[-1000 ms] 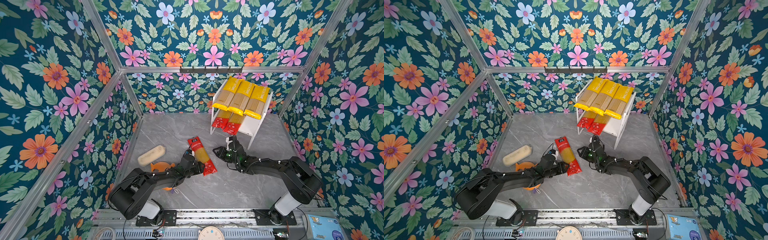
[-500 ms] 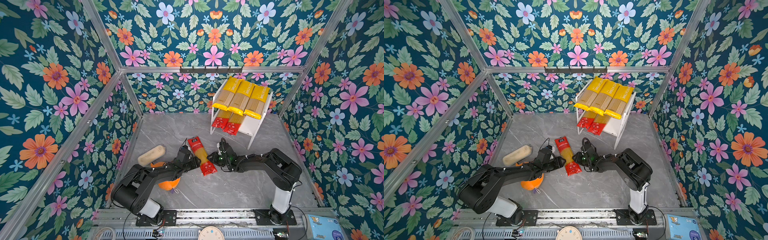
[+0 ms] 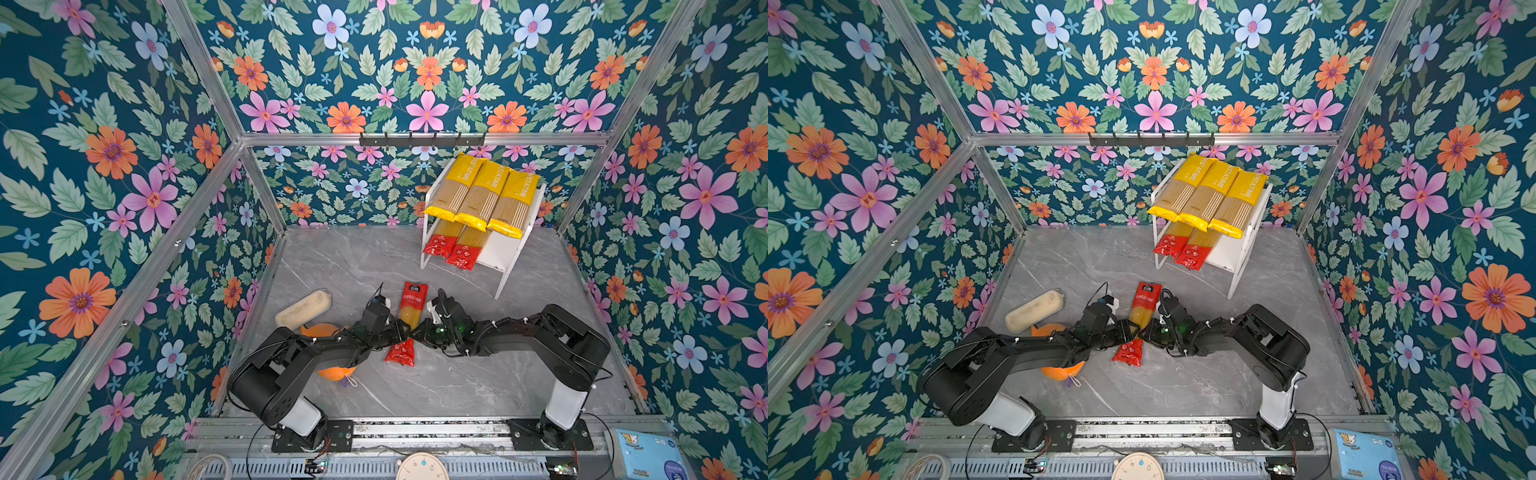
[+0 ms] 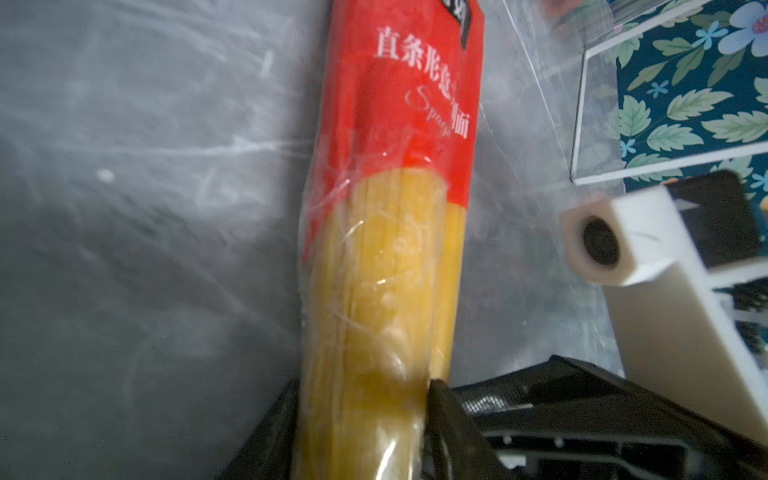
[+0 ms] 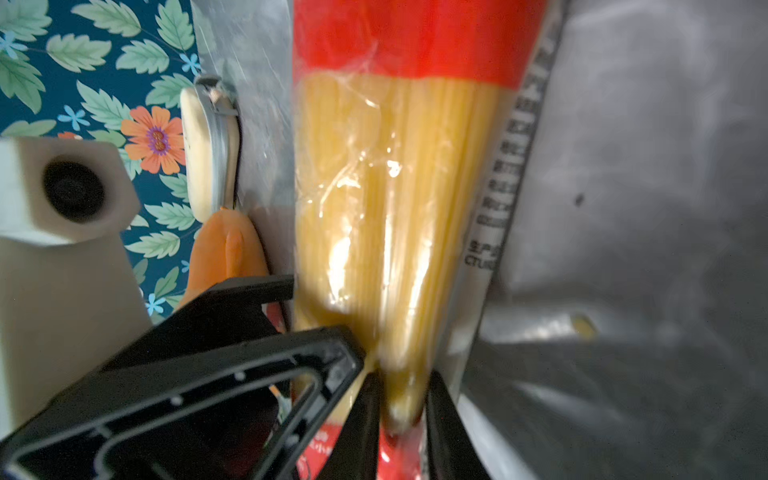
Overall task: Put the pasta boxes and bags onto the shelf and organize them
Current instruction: 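Lift the red pack upright with both grippers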
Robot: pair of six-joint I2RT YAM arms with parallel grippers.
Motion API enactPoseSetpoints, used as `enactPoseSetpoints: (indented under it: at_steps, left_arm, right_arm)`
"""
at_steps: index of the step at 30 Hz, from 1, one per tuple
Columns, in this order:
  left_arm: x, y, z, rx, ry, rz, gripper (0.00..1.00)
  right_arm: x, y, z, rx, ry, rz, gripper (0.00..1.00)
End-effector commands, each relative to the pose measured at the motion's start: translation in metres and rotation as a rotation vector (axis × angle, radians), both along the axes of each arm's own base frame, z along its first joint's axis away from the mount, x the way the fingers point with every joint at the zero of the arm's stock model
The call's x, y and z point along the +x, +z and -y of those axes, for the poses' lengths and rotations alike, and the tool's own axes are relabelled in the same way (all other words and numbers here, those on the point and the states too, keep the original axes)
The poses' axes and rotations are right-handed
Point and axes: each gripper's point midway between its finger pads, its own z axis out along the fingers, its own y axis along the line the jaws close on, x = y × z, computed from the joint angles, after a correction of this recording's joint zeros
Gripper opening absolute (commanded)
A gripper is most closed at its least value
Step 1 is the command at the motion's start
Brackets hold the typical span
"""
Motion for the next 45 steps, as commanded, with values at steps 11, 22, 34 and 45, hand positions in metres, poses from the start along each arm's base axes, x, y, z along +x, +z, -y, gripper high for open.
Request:
enactPoseSetpoints:
  at_steps: [11, 22, 34, 45]
  left_arm:
    - [-0.012, -0.007, -0.024, 0.132, -0.008, -0.092, 0.52]
    - [0.026, -0.008, -0.013, 0.104, -0.030, -0.071, 0.53]
    - [0.018, -0.010, -0.014, 0.067, -0.026, -0.080, 0.52]
    - [0.025, 0.027, -0.026, 0.029, -0.017, 0.011, 0.53]
  right_arm:
    - [0.042, 0.019, 0.031, -0.044, -0.140, 0.056, 0.32]
    - [0.092, 0.006, 0.031, -0.084, -0.280, 0.138, 0.47]
    - [0.097, 0.027, -0.003, 0.044, -0.139, 0.360, 0.17]
    - [0.093, 0.070, -0.007, 0.104, -0.108, 0.526, 0.02]
